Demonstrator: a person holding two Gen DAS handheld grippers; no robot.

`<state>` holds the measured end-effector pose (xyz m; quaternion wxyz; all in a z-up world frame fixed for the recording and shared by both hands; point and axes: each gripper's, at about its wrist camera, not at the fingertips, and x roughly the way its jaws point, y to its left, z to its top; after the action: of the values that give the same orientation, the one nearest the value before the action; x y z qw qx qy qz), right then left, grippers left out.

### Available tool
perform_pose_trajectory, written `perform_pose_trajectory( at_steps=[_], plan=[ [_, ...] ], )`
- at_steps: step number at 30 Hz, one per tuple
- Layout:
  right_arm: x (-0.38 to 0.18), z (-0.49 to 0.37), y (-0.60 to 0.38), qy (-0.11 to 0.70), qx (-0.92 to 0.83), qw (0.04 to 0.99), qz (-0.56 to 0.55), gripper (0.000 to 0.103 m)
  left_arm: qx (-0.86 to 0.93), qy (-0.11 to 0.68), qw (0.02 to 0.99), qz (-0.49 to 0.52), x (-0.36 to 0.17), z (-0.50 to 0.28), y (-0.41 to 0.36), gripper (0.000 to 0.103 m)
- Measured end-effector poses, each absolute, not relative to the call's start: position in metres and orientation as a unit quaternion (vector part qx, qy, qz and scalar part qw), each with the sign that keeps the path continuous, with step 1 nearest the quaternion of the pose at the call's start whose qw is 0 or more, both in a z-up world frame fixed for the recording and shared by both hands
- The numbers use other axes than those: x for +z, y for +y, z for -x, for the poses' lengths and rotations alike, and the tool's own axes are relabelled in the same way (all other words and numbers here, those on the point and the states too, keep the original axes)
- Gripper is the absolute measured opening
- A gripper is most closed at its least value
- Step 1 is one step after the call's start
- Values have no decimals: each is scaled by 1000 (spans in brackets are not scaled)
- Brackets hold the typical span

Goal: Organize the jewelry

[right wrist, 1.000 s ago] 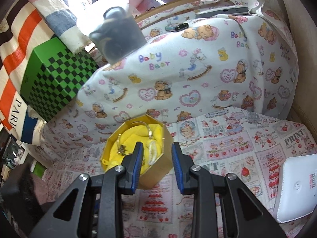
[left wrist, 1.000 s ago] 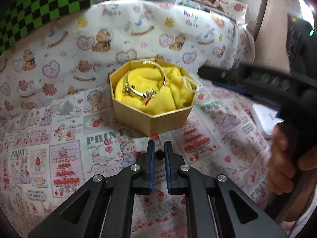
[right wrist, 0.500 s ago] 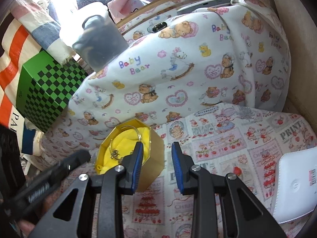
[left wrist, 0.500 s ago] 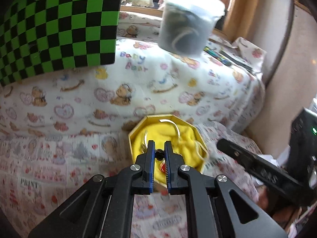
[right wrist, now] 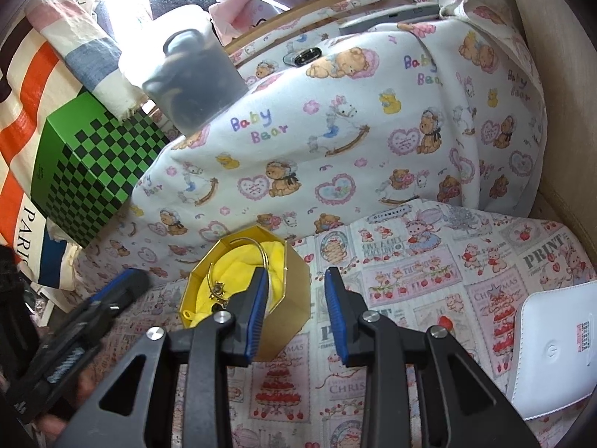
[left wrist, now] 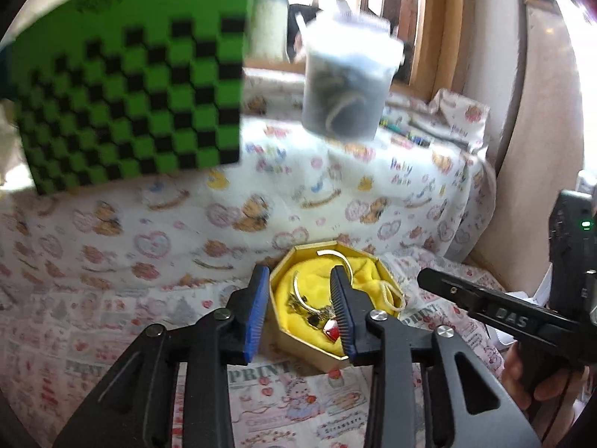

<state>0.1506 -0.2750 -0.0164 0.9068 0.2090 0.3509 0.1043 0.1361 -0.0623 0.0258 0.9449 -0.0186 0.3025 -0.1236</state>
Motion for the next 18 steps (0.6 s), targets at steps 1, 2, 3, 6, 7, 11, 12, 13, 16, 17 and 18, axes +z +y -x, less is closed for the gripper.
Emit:
perform_pose_trajectory(
  at_steps=[1,2,3,6,7,11,12,13,16,17,18],
  plan=[
    [-16,-151,-274,350,103,908,-205,29,-123,289,949,17,30,-129,-60,39],
    [-15,-150,-273,347,101,911,-200,29,-124,274,954,15,33,-121,-58,45],
    [-14,-150,-271,345,100,912,-196,30,-123,258,958,14,37,-113,-56,49],
    [-10,-146,-269,336,98,919,-180,33,-107,231,967,13,44,-97,-49,57],
    [-9,-146,-268,333,95,922,-175,35,-101,229,968,16,46,-94,-47,58],
    [-1,-139,-265,306,87,935,-154,44,-92,218,971,22,48,-85,-36,76],
    [0,-137,-264,302,89,937,-151,48,-86,212,973,22,47,-84,-33,81],
    [2,-136,-262,297,91,939,-148,53,-81,207,975,22,46,-82,-30,82],
    [7,-129,-253,275,95,948,-130,63,-65,199,978,23,40,-78,-22,89],
    [8,-127,-250,268,93,951,-123,66,-62,198,978,25,37,-77,-19,89],
    [8,-123,-245,256,90,956,-110,71,-60,195,979,28,34,-76,-16,90]
  ],
)
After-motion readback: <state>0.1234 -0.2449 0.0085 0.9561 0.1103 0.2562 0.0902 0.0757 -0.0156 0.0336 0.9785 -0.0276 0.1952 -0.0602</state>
